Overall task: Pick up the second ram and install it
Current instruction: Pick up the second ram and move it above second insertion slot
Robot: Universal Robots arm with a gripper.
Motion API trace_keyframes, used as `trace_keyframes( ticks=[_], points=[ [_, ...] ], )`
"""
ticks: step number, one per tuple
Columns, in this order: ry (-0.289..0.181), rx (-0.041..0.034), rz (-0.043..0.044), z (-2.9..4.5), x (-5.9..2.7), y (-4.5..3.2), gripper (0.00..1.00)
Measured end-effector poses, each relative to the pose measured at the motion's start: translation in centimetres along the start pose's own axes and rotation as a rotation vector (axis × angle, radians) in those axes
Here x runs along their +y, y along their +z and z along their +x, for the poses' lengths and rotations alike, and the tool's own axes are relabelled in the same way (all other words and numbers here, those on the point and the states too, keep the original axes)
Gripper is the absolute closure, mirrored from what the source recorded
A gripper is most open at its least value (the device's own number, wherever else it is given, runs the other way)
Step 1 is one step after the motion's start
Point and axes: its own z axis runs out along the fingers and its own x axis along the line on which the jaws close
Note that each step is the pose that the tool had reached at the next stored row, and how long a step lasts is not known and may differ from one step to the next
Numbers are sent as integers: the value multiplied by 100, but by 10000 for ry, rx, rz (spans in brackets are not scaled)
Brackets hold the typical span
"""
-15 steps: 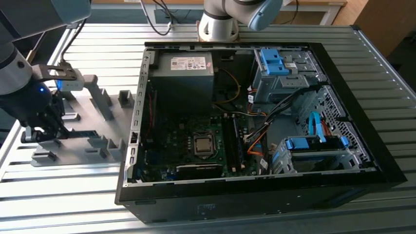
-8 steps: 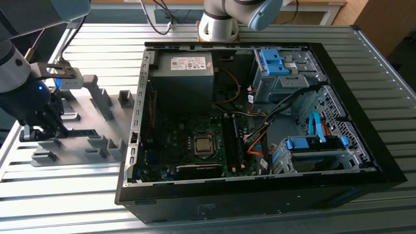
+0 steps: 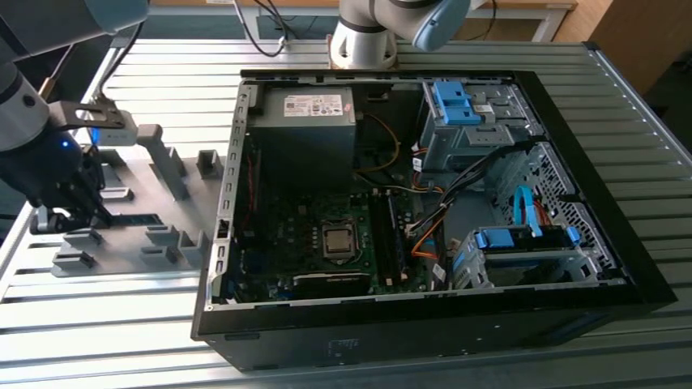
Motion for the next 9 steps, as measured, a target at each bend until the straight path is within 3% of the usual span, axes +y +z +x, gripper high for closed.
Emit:
trace_keyframes(
  ticks=[9],
  points=[
    [0, 0, 0, 0, 1, -46, 86]
  ],
)
